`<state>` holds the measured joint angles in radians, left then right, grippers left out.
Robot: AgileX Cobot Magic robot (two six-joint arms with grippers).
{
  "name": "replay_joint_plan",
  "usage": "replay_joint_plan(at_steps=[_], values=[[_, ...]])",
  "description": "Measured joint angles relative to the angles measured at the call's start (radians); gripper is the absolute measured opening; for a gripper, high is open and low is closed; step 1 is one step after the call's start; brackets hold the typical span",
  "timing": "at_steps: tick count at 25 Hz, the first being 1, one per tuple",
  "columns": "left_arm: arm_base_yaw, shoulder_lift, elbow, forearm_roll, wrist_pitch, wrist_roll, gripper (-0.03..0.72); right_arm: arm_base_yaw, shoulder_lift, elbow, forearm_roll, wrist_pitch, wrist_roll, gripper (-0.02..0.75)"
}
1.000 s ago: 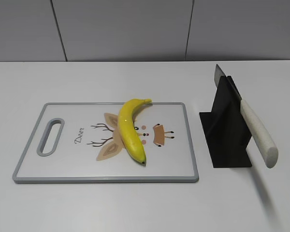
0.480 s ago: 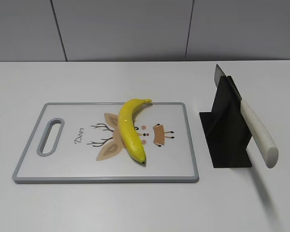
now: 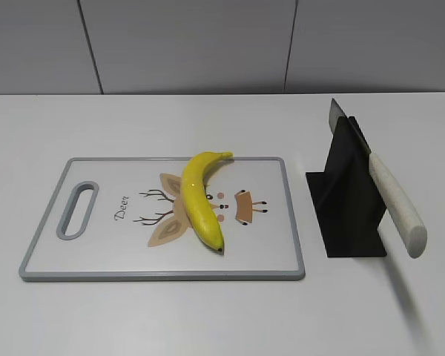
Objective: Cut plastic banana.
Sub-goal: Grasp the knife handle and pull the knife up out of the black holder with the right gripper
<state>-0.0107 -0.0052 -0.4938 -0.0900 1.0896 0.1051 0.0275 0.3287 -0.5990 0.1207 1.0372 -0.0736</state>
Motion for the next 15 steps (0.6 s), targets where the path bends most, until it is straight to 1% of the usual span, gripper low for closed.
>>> replay_joint_plan(at_steps=[4,10,15], values=[[0.000,0.000,0.000,0.000,0.000,0.000,0.594,0.000,0.180,-0.094,0.017,0.023,0.004,0.508],[0.000,0.000,0.000,0.000,0.000,0.000,0.592,0.000,0.443,-0.276,0.081,0.157,0.017,0.504],[0.000,0.000,0.000,0.000,0.000,0.002,0.592,0.000,0.619,-0.393,0.101,0.174,0.019,0.503]])
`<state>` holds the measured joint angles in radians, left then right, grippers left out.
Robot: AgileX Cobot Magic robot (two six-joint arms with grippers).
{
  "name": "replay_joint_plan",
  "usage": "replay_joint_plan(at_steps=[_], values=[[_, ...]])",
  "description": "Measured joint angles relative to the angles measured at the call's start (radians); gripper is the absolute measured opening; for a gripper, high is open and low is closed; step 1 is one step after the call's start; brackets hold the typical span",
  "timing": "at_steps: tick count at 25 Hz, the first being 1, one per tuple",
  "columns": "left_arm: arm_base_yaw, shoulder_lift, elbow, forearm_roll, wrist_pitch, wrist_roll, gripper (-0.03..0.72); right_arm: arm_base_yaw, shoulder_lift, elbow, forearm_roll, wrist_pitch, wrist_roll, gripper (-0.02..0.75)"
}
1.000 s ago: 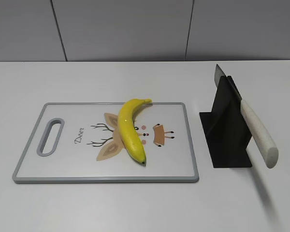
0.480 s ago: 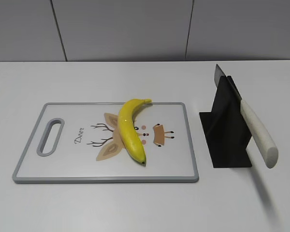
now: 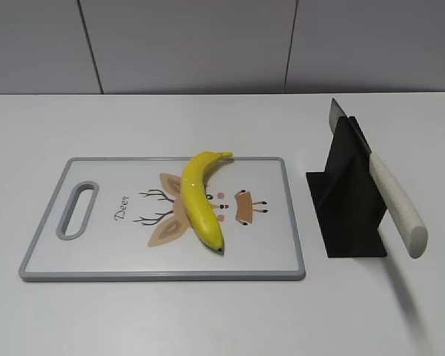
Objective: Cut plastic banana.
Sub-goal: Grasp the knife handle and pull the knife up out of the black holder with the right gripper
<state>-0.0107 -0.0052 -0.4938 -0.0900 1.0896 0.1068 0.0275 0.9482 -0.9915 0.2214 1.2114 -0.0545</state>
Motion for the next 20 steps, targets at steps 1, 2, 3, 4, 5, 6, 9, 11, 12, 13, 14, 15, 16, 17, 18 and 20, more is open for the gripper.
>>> replay_joint_plan(at_steps=[1,2,3,4,5,6,9,11,12,13,14,15,16,17,18,20], values=[[0.000,0.000,0.000,0.000,0.000,-0.001,0.591,0.000,0.034,-0.019,0.009,0.000,0.001,0.503],[0.000,0.000,0.000,0.000,0.000,-0.001,0.591,0.000,0.066,-0.033,0.018,0.000,0.003,0.503],[0.000,0.000,0.000,0.000,0.000,-0.001,0.591,0.000,0.092,-0.048,0.022,0.000,0.003,0.503],[0.000,0.000,0.000,0.000,0.000,0.000,0.591,0.000,0.120,-0.061,0.026,0.000,0.003,0.503],[0.000,0.000,0.000,0.000,0.000,-0.001,0.591,0.000,0.147,-0.071,0.028,0.000,0.003,0.503],[0.000,0.000,0.000,0.000,0.000,-0.002,0.590,0.000,0.170,-0.081,0.029,0.000,0.003,0.503],[0.000,0.000,0.000,0.000,0.000,-0.001,0.590,0.000,0.224,-0.099,0.042,0.000,0.003,0.503],[0.000,0.000,0.000,0.000,0.000,-0.001,0.590,0.002,0.250,-0.101,0.063,0.000,0.003,0.502],[0.000,0.000,0.000,0.000,0.000,-0.001,0.590,0.009,0.263,-0.101,0.069,0.000,0.003,0.502],[0.000,0.000,0.000,0.000,0.000,-0.001,0.590,0.022,0.275,-0.101,0.069,0.000,0.003,0.501],[0.000,0.000,0.000,0.000,0.000,-0.001,0.590,0.043,0.284,-0.102,0.071,0.000,0.003,0.498],[0.000,0.000,0.000,0.000,0.000,-0.002,0.590,0.065,0.295,-0.102,0.071,-0.001,0.007,0.494],[0.000,0.000,0.000,0.000,0.000,0.000,0.590,0.093,0.308,-0.102,0.068,-0.001,0.016,0.490],[0.000,0.000,0.000,0.000,0.000,-0.001,0.590,0.122,0.319,-0.103,0.061,-0.001,0.034,0.489],[0.000,0.000,0.000,0.000,0.000,-0.002,0.590,0.146,0.333,-0.106,0.046,-0.001,0.055,0.487],[0.000,0.000,0.000,0.000,0.000,-0.001,0.590,0.196,0.360,-0.116,0.014,-0.001,0.088,0.484]])
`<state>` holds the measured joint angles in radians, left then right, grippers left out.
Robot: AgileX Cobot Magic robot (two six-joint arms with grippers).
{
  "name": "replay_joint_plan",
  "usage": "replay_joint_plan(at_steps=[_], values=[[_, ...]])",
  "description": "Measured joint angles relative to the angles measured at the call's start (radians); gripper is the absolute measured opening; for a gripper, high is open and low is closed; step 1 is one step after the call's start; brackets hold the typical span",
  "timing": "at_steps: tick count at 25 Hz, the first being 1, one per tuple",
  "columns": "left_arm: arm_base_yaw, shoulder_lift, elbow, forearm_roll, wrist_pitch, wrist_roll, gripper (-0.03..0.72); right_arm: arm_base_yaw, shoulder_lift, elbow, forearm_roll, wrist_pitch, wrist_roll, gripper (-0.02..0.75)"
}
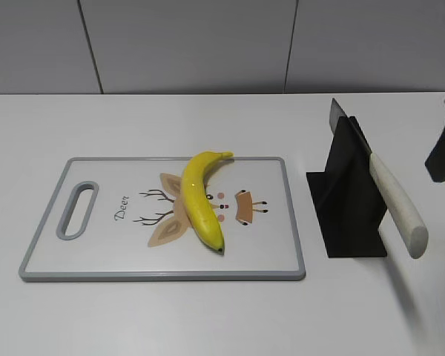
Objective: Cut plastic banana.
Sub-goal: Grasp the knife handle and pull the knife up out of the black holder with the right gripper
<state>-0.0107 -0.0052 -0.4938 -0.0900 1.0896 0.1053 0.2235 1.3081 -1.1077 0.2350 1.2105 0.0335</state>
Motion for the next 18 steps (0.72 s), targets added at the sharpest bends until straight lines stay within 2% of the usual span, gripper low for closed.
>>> replay_joint_plan(at_steps=[8,18], values=[[0.000,0.000,0.000,0.000,0.000,0.000,0.590,0.127,0.108,-0.063,-0.083,0.001,0.100,0.483],[0.000,0.000,0.000,0.000,0.000,0.000,0.590,0.144,0.250,-0.066,-0.124,0.002,0.151,0.482]])
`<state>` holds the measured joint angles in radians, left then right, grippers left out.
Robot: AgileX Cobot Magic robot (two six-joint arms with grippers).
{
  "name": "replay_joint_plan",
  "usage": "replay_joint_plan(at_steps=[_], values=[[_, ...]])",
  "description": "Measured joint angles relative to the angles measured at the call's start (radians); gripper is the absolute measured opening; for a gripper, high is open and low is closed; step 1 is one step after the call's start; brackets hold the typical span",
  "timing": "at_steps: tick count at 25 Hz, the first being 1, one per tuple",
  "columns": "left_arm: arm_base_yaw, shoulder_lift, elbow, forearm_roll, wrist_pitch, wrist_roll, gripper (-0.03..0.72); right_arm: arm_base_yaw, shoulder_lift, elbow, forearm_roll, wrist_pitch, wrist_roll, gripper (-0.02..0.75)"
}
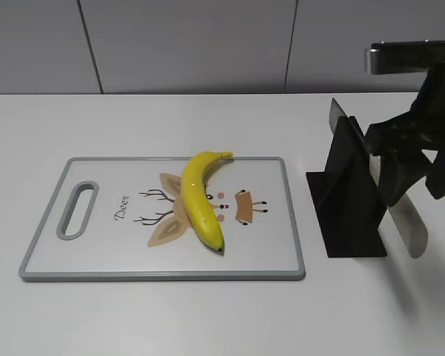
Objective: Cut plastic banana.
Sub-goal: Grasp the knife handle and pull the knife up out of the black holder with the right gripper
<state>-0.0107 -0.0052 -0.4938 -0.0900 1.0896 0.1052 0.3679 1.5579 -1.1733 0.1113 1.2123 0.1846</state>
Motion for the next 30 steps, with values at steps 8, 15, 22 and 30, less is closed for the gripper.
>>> replay_joint_plan(at_steps=[8,15,22,30], values=[[0.000,0.000,0.000,0.000,0.000,0.001,0.590,0.000,0.073,0.039,-0.026,-0.002,0.017,0.482],[0.000,0.000,0.000,0.000,0.000,0.000,0.590,0.000,0.078,0.070,-0.036,-0.077,0.027,0.482],[0.000,0.000,0.000,0.000,0.000,0.000,0.590,0.000,0.110,0.073,-0.034,-0.091,0.030,0.482],[0.000,0.000,0.000,0.000,0.000,0.001,0.590,0.001,0.117,0.073,-0.011,-0.074,0.039,0.181]])
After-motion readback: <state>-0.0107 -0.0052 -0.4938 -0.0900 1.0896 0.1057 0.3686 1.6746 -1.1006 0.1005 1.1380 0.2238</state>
